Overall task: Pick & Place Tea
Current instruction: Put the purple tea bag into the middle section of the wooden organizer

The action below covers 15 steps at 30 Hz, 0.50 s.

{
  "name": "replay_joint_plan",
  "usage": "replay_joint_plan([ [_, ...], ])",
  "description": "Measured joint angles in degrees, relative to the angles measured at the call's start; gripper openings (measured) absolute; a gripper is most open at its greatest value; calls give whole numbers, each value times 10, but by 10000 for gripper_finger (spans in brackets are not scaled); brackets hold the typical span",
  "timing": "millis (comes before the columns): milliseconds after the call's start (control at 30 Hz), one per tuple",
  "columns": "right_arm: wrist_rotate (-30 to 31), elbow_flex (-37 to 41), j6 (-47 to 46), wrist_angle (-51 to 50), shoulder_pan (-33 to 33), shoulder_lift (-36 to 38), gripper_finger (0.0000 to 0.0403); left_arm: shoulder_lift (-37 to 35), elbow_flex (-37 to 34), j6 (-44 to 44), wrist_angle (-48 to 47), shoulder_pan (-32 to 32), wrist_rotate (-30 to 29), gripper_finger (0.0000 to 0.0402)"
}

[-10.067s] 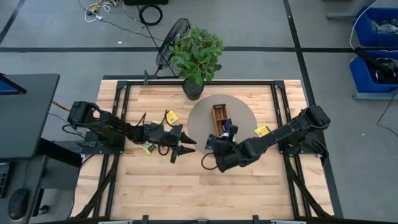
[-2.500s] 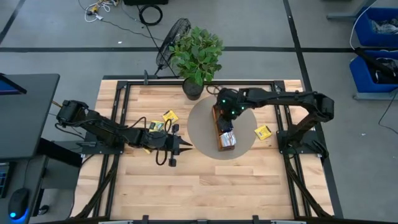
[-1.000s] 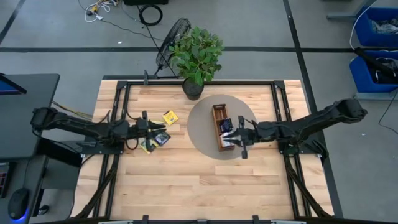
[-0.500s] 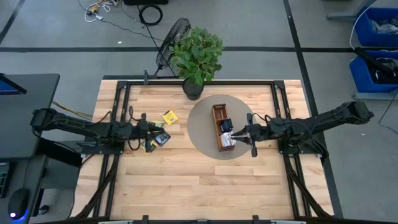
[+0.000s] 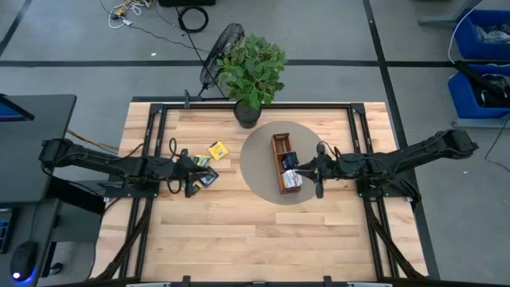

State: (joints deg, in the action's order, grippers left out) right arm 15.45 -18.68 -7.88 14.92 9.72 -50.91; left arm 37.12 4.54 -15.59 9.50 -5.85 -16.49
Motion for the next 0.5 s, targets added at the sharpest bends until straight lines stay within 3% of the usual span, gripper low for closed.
replay_joint_plan([
  [300, 7, 0, 26, 1, 0, -8, 82, 11, 0, -6, -44, 0, 18, 171],
  [500, 29, 0, 30, 5, 0, -8, 80, 80, 1, -22, -49, -4, 28, 182],
])
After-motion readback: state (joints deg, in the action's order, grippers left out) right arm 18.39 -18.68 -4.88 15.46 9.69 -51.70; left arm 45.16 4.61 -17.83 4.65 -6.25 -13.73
